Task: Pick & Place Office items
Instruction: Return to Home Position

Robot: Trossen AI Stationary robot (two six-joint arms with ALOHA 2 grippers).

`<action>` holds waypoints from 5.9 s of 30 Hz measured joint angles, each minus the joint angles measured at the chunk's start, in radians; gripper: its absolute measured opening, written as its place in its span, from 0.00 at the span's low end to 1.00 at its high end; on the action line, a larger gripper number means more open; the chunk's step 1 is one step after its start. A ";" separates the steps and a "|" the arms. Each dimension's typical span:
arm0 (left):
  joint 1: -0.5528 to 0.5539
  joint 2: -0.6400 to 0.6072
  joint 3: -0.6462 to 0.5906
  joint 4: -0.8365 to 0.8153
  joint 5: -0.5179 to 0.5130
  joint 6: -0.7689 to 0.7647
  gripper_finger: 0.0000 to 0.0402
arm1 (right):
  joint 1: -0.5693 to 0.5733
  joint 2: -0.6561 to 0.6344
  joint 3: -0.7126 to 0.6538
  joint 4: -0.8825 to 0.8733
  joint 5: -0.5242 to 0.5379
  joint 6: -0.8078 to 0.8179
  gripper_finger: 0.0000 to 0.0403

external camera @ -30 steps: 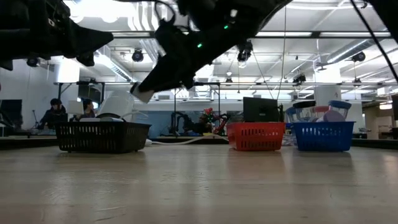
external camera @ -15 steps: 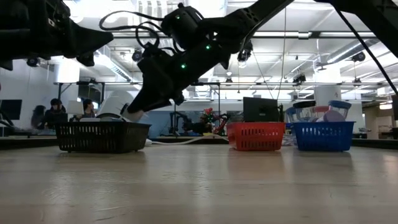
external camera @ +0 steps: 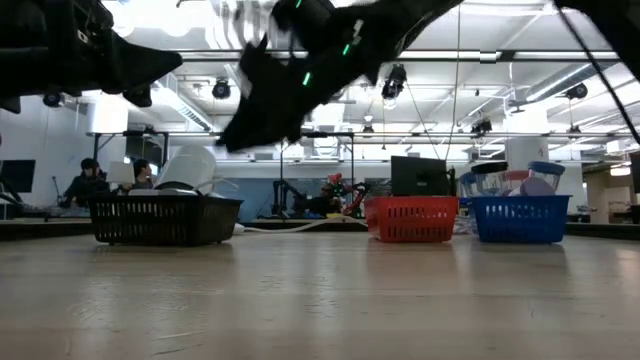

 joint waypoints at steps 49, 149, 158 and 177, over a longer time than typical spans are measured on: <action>0.000 -0.122 0.000 -0.167 0.008 -0.007 0.00 | 0.025 -2.109 -1.536 0.245 0.074 0.202 0.02; 0.000 -0.122 0.000 -0.187 -0.011 -0.068 0.03 | 0.024 -2.090 -1.536 0.206 0.093 0.191 0.02; 0.000 -0.122 0.000 -0.187 -0.011 -0.068 0.03 | 0.024 -2.089 -1.536 0.205 0.093 0.191 0.02; 0.000 -0.122 0.000 -0.187 -0.011 -0.068 0.03 | 0.023 -2.090 -1.536 0.206 0.092 0.191 0.02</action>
